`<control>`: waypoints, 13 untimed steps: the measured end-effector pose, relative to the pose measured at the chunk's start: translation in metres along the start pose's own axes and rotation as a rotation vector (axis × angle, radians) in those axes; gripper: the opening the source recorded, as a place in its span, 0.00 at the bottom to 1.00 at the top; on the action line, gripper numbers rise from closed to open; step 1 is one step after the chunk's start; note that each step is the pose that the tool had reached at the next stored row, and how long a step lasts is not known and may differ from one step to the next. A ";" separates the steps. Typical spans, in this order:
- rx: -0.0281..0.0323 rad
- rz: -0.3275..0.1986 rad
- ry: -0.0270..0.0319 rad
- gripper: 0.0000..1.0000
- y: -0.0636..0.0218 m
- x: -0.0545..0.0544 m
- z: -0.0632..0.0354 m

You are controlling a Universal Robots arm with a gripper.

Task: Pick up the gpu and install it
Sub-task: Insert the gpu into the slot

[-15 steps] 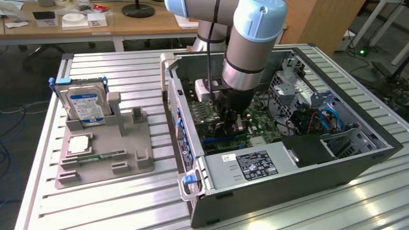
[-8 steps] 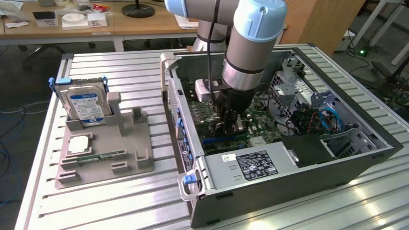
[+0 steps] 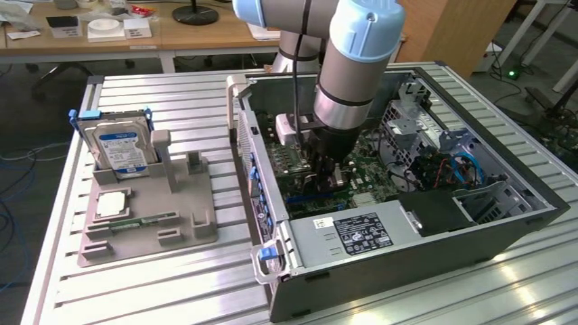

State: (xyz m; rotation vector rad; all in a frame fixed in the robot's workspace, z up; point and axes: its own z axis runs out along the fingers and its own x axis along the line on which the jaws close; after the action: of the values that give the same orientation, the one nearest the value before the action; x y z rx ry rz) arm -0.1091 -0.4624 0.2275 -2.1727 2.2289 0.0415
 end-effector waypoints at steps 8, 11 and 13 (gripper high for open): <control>0.0000 0.000 -0.0004 0.28 0.0000 0.000 0.0006; 0.0001 0.000 -0.0003 0.28 0.0000 0.000 0.0016; -0.0001 0.000 0.0000 0.28 0.0000 0.000 0.0020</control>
State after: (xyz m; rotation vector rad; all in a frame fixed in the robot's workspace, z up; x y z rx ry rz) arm -0.1092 -0.4625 0.2255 -2.1727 2.2290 0.0417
